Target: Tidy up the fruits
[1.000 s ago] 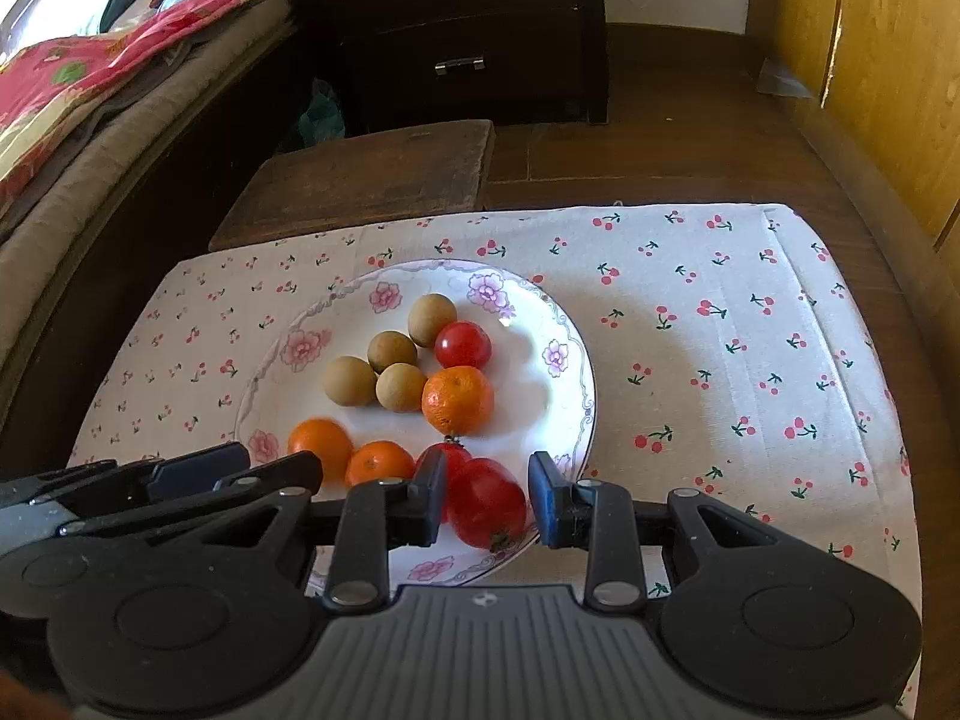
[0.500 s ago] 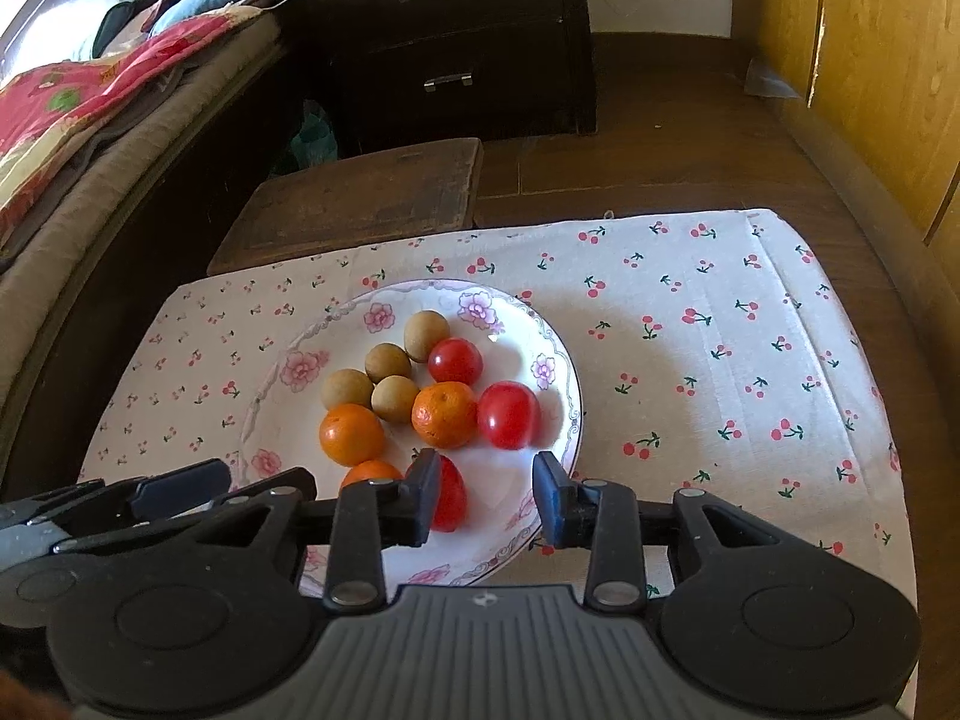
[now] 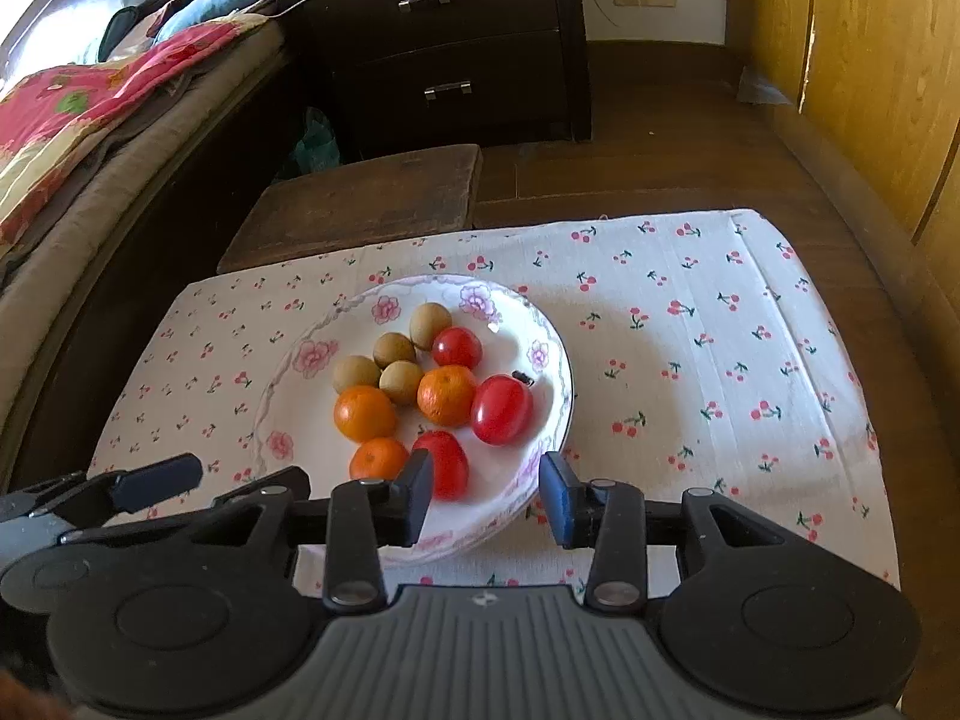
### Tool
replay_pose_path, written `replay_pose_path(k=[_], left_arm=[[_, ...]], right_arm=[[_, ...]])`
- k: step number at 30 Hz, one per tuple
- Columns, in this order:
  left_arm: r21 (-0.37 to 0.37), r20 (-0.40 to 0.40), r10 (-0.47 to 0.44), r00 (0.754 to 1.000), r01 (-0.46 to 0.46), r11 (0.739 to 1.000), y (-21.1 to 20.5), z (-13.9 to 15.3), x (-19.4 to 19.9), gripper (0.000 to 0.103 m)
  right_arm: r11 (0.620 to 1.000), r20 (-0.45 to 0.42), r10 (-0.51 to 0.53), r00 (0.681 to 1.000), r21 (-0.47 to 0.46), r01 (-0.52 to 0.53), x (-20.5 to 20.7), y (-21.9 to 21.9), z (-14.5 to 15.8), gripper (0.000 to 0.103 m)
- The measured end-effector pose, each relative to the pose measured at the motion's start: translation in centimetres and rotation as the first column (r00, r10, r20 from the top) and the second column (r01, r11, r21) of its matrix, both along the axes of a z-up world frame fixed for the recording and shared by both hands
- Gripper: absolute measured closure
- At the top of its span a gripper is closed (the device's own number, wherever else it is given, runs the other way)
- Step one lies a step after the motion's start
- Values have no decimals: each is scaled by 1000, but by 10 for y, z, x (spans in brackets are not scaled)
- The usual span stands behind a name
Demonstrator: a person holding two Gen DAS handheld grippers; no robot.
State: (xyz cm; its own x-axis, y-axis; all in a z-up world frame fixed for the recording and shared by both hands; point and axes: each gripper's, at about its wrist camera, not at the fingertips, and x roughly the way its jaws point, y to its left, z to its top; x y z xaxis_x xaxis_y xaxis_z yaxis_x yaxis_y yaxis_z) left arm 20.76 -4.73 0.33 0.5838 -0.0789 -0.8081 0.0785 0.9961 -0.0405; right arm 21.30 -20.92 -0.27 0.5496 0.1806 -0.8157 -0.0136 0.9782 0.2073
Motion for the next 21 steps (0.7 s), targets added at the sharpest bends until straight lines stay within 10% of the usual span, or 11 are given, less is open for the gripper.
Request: replay_pose_path(k=[21], left_arm=[[66, 72, 50, 996, -55, 996, 12, 15, -51, 2]], right_arm=[[1000, 27, 10, 1000, 6, -10, -58, 4, 19, 57]])
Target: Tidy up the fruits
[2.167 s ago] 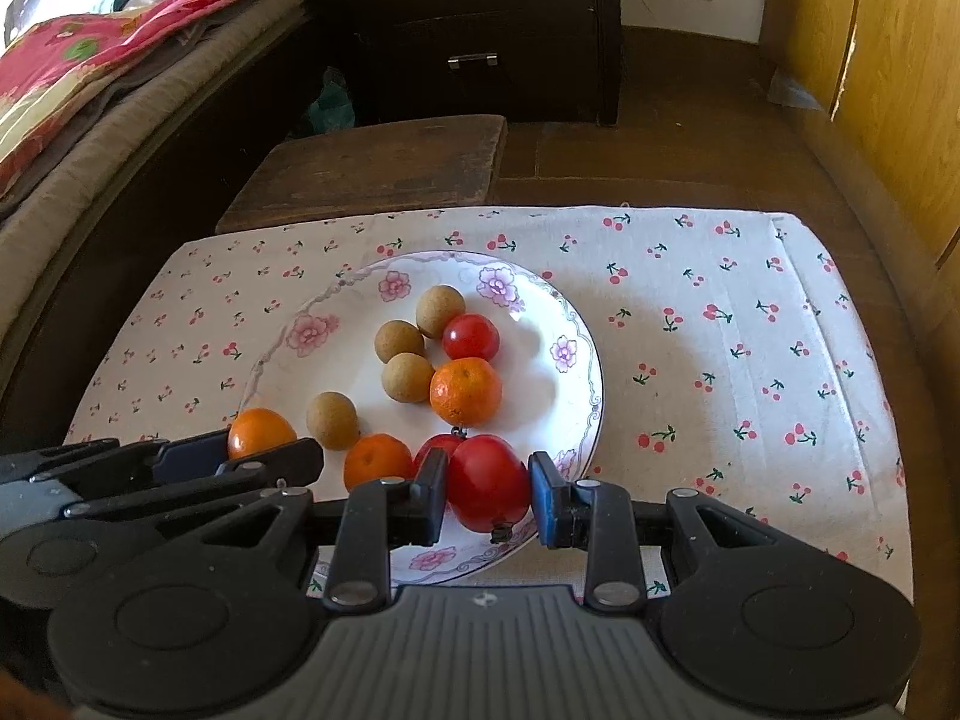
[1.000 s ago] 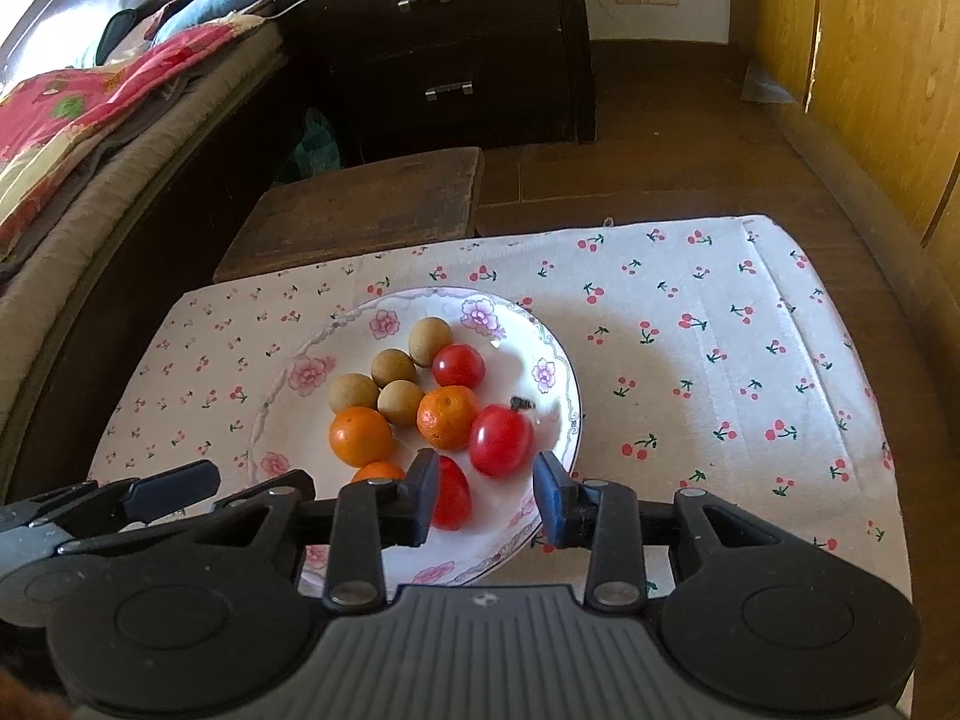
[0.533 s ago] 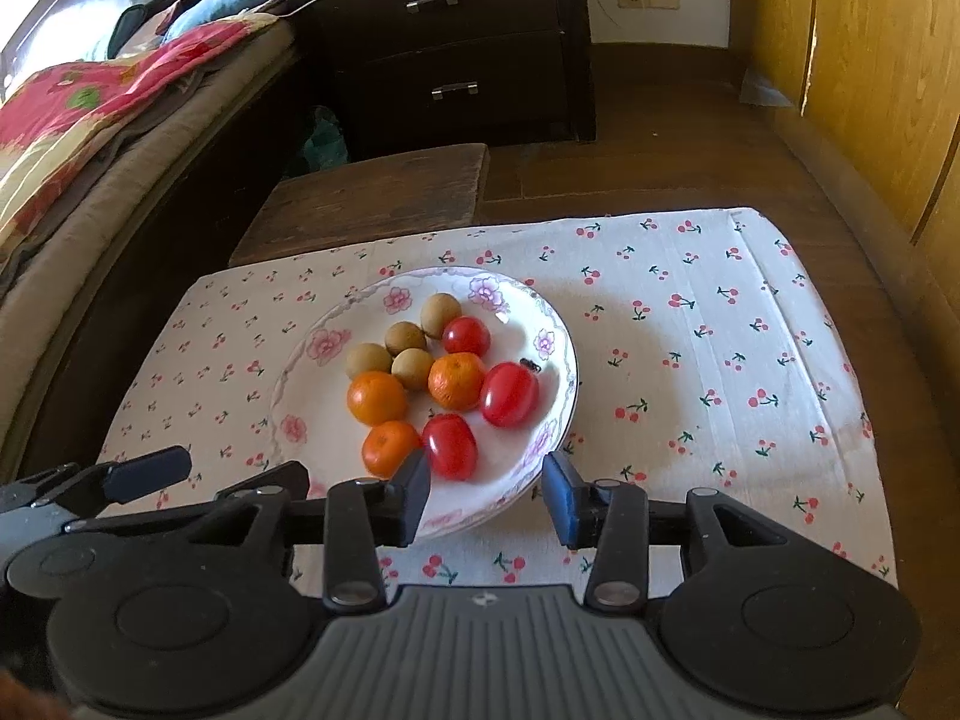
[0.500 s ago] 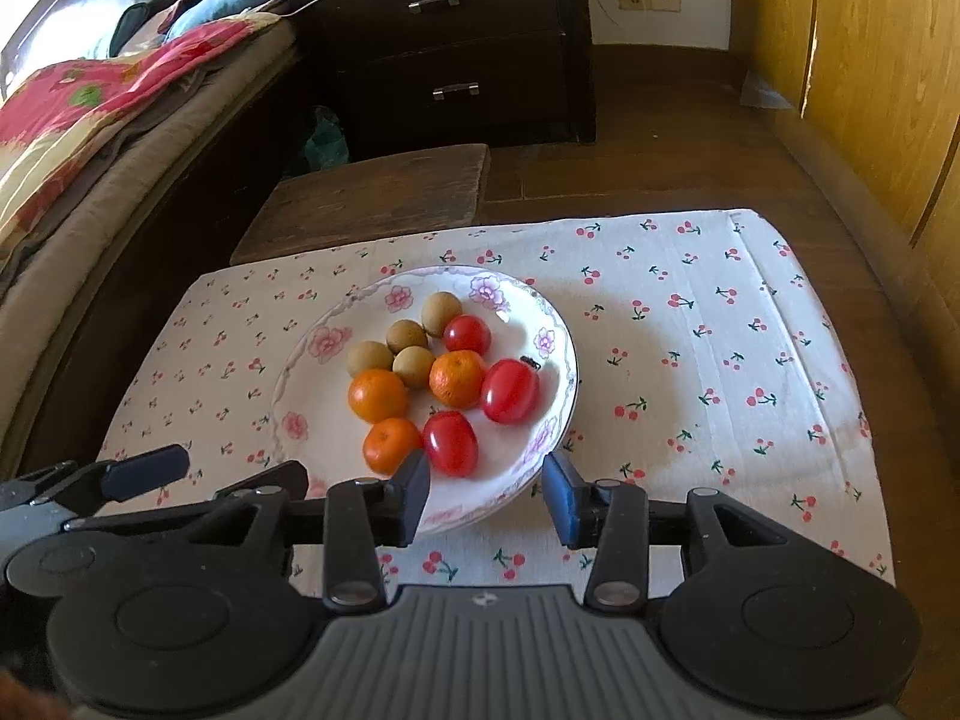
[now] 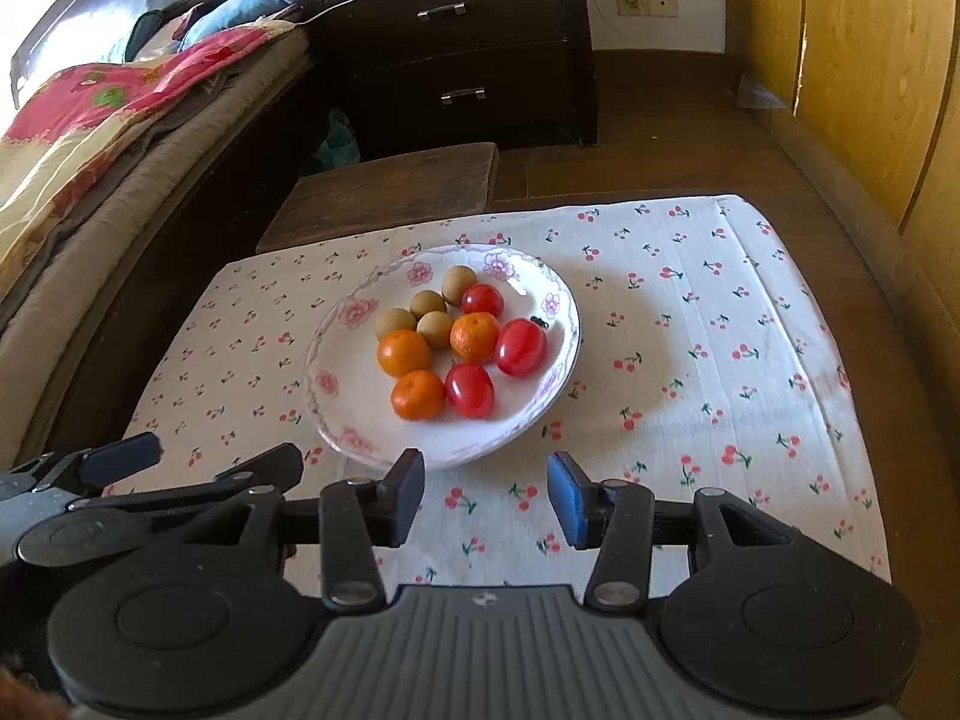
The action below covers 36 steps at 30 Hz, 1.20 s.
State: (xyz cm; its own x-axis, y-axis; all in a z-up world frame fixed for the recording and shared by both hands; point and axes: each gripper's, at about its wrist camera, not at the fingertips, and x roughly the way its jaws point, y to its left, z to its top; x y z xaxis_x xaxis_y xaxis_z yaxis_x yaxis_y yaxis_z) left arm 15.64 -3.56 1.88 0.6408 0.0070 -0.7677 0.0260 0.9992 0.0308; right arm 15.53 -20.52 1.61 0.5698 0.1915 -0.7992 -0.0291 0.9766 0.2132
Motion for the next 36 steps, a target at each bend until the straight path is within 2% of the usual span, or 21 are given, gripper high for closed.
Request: replay_pose_path(k=[10, 14, 21, 28, 36], left_arm=[[12, 28, 7, 1000, -7, 1000, 4, 4, -29, 0], [42, 28, 4, 1000, -5, 999, 3, 3, -42, 0], [22, 4, 0, 1000, 0, 1000, 4, -2, -63, 0], [46, 10, -28, 1000, 28, 999, -4, -2, -82, 0], [15, 15, -36, 999, 36, 999, -3, -1, -97, 0]], right_arm=[[1000, 8, -4, 1000, -13, 4, -34, 2, 3, 56], [1000, 5, -11, 1000, -10, 11, -50, 1, 1, 55], [999, -9, -40, 999, -21, 40, -72, -4, -5, 55], [999, -6, -41, 999, -13, 40, -89, -4, -5, 52], [998, 3, -56, 998, -5, 56, -106, -8, -2, 52]])
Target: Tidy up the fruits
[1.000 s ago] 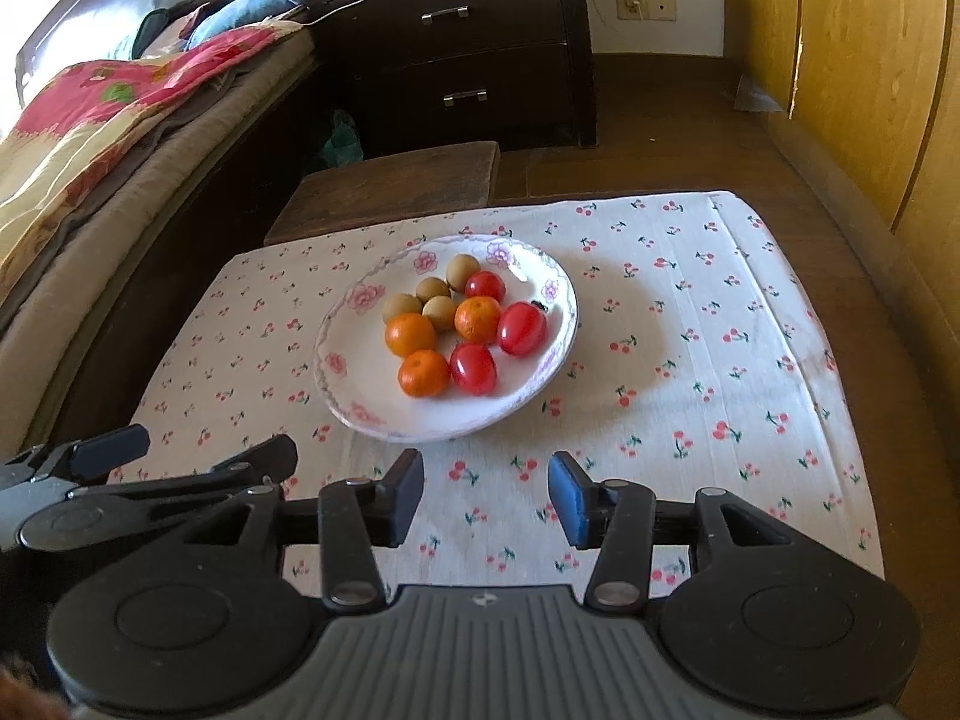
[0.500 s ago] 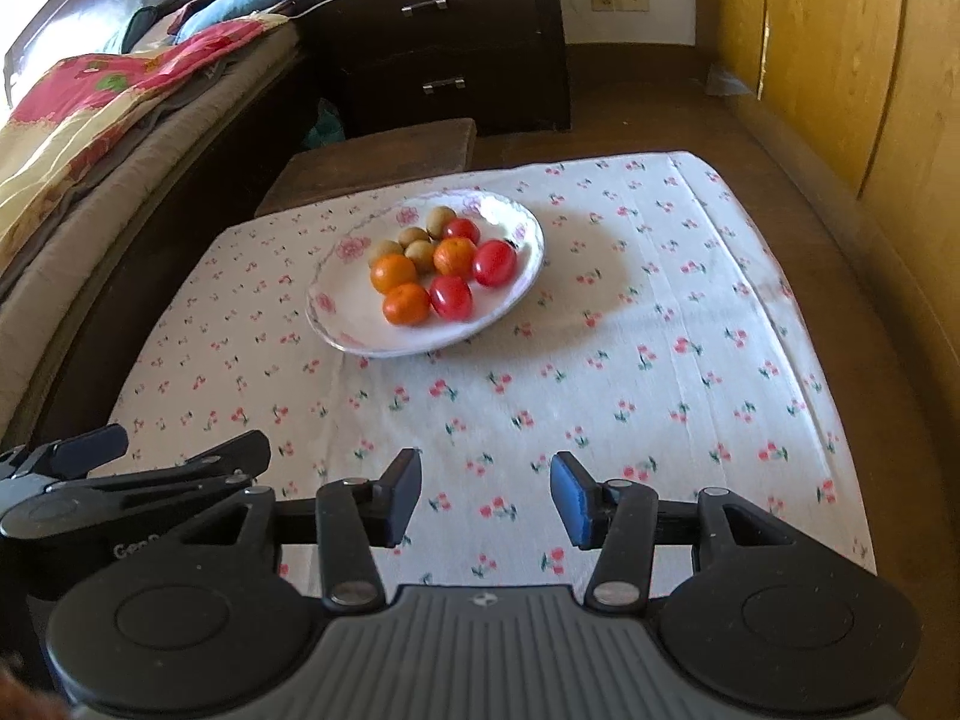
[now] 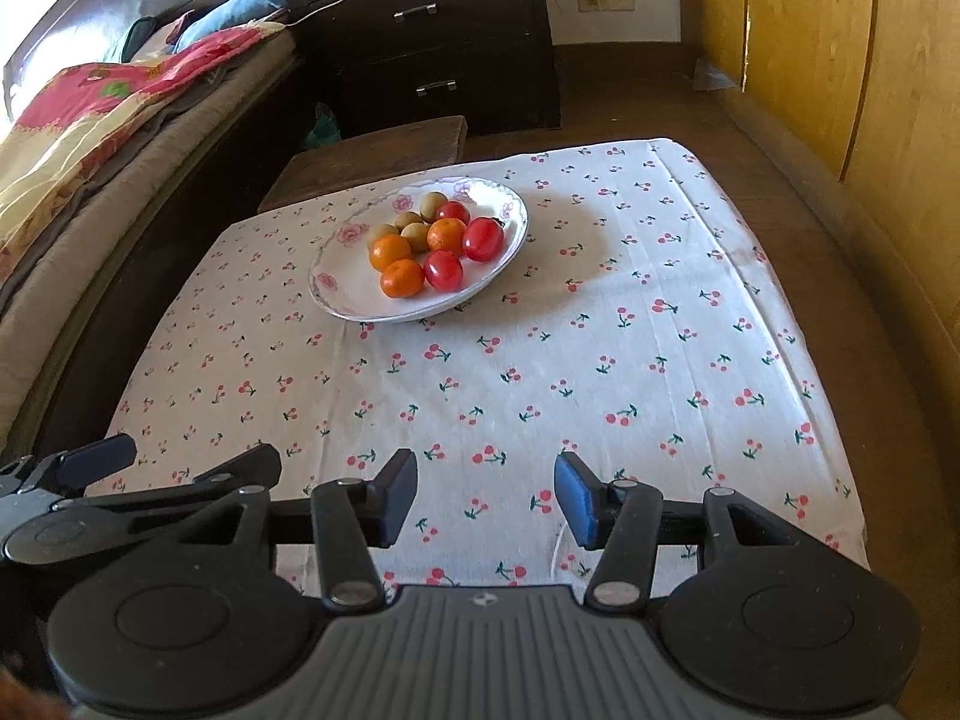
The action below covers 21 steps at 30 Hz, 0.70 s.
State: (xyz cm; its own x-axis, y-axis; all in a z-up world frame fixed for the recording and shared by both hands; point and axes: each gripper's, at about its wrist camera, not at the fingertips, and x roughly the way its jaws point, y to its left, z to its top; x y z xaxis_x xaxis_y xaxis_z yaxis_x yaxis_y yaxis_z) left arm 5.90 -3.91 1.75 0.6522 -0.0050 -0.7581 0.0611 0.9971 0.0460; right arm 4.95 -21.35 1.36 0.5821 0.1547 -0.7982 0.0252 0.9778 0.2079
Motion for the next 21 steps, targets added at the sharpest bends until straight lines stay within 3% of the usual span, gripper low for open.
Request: replay_pose_path(k=[21], left_arm=[[34, -29, -26, 999, 27, 999, 1, -7, -36, 0]], right_arm=[[998, -26, 47, 999, -47, -48, -44, 14, -5, 51]])
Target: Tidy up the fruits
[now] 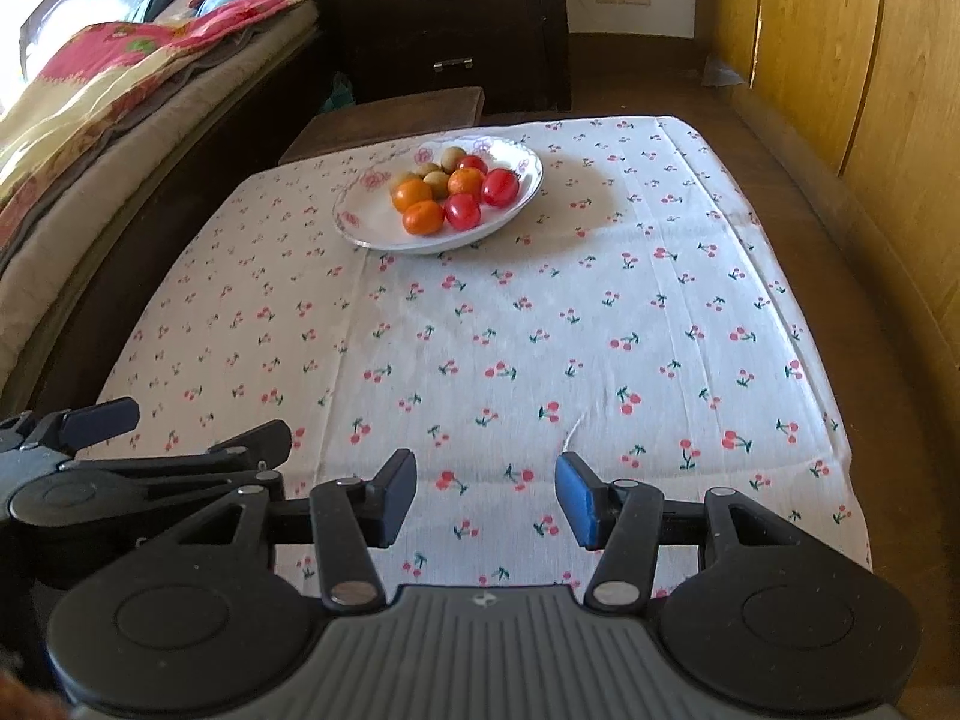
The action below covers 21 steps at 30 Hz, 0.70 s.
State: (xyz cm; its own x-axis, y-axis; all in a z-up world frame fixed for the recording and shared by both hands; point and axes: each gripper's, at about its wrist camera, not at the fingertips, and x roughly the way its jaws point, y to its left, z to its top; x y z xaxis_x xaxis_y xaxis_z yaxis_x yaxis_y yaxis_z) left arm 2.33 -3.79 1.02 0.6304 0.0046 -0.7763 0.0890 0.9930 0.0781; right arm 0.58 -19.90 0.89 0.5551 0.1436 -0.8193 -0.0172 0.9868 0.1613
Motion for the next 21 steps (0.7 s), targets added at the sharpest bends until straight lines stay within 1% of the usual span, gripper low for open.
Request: replay_pose_path(k=[5, 11, 21], left_arm=[[4, -26, 0, 1000, 0, 1000, 1, -4, -5, 0], [-10, -43, 5, 999, -6, 1000, 3, -6, -10, 0], [-24, -46, 8, 999, -9, 1000, 5, -6, -15, 0]], right_arm=[[1000, -14, 9, 1000, -11, -9, -6, 1, -3, 51], [1000, -20, 10, 1000, -10, -10, -9, 2, -5, 51], [1000, -33, 6, 999, -14, -6, -13, 1, -7, 51]])
